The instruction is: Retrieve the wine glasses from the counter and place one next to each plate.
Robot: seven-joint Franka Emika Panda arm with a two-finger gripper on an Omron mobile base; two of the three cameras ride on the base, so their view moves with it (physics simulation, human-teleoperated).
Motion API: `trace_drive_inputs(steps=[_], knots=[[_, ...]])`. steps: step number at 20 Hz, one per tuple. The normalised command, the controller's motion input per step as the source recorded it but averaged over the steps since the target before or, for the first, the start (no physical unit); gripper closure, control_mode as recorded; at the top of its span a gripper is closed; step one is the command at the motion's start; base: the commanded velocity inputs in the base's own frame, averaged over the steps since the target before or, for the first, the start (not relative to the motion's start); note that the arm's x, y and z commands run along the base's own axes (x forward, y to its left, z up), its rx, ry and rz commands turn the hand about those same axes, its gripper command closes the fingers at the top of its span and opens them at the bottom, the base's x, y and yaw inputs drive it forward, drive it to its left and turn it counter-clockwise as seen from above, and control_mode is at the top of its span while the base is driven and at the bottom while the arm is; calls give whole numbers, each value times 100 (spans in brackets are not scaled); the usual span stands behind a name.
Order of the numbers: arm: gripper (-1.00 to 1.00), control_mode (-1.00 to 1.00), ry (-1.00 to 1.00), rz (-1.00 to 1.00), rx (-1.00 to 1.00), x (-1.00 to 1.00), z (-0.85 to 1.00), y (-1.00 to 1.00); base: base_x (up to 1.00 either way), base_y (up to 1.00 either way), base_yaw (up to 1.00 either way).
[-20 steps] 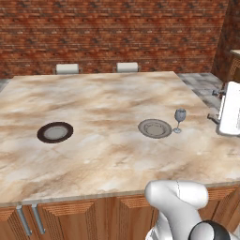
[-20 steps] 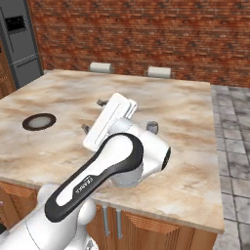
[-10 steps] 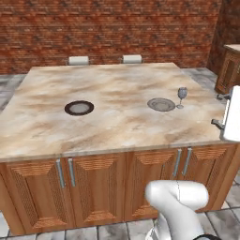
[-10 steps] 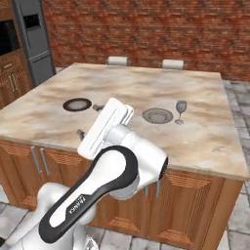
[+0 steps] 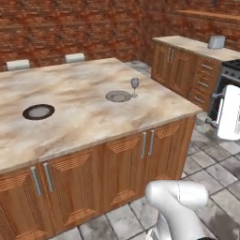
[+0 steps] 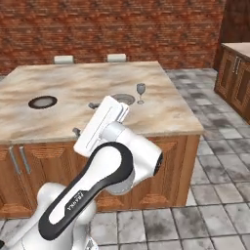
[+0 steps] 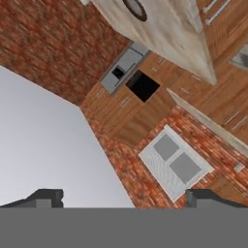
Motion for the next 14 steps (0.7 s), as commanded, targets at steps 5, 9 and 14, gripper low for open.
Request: trace_drive_inputs(steps=[5, 9, 14], knots=[[-100, 100, 0, 0, 0, 0, 0, 0, 0, 0, -100], [-100, 100, 0, 0, 0, 0, 0, 0, 0, 0, -100], [-100, 100, 0, 0, 0, 0, 0, 0, 0, 0, -100]])
